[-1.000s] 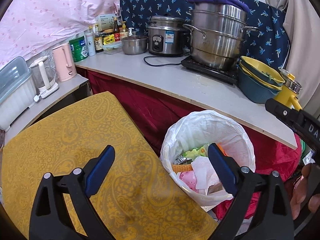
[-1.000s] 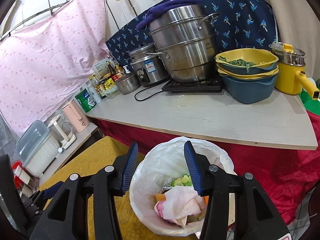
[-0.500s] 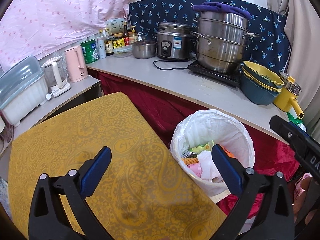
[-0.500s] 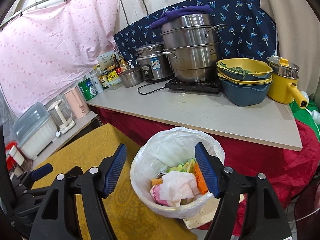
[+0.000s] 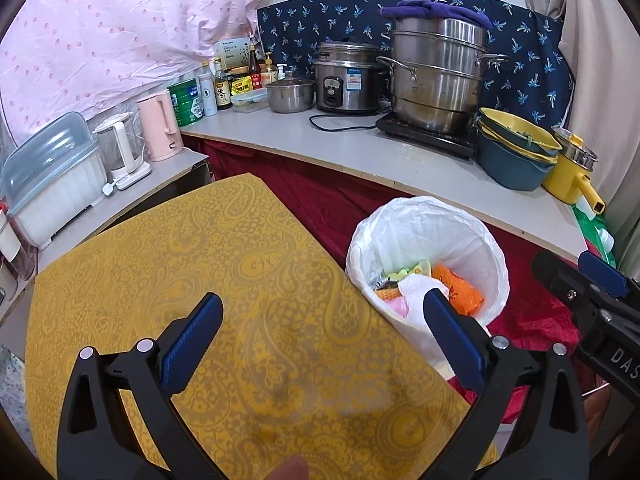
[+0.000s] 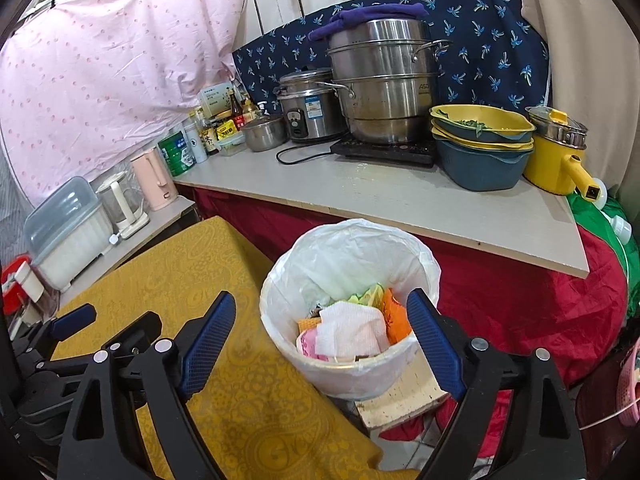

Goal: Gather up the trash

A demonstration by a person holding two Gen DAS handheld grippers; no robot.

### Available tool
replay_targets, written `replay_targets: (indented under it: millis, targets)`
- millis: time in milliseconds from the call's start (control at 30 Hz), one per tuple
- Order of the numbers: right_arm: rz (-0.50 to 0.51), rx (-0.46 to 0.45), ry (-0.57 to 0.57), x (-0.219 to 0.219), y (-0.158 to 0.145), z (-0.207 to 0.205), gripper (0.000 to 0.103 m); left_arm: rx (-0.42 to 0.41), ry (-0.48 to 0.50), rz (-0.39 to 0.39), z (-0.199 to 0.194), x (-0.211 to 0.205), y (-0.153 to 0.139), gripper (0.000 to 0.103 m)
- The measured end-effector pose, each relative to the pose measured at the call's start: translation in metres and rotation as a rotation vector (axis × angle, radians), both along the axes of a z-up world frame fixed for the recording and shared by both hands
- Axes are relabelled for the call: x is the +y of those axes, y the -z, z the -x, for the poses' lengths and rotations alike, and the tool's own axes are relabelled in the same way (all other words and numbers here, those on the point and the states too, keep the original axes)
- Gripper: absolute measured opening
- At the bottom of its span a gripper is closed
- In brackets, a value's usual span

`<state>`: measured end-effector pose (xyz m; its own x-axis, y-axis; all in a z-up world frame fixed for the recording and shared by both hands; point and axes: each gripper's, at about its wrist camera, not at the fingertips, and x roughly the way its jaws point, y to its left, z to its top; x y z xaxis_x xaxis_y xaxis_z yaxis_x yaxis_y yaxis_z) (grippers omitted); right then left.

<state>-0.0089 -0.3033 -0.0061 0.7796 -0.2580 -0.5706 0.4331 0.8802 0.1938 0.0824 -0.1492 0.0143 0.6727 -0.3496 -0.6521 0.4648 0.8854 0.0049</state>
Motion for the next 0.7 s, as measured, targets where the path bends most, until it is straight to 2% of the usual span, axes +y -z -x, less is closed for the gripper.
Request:
replay_targets:
  millis: [67,133,700]
  targets:
    - [0.004,0.007,0.001,0.002,0.003,0.003,0.086,0.001,0.003,-0.009,0.004,0.001,0.002,0.096]
    - [0.004,0.012,-0.002,0.004,0.006,0.007,0.097,0.001,-0.003,-0.018,0.007,0.003,0.005,0.096]
    - [0.064,0.091,-0.005,0.019,0.035,0.031,0.097,0.013,0.003,-0.049,0.031,0.009,0.023,0.096]
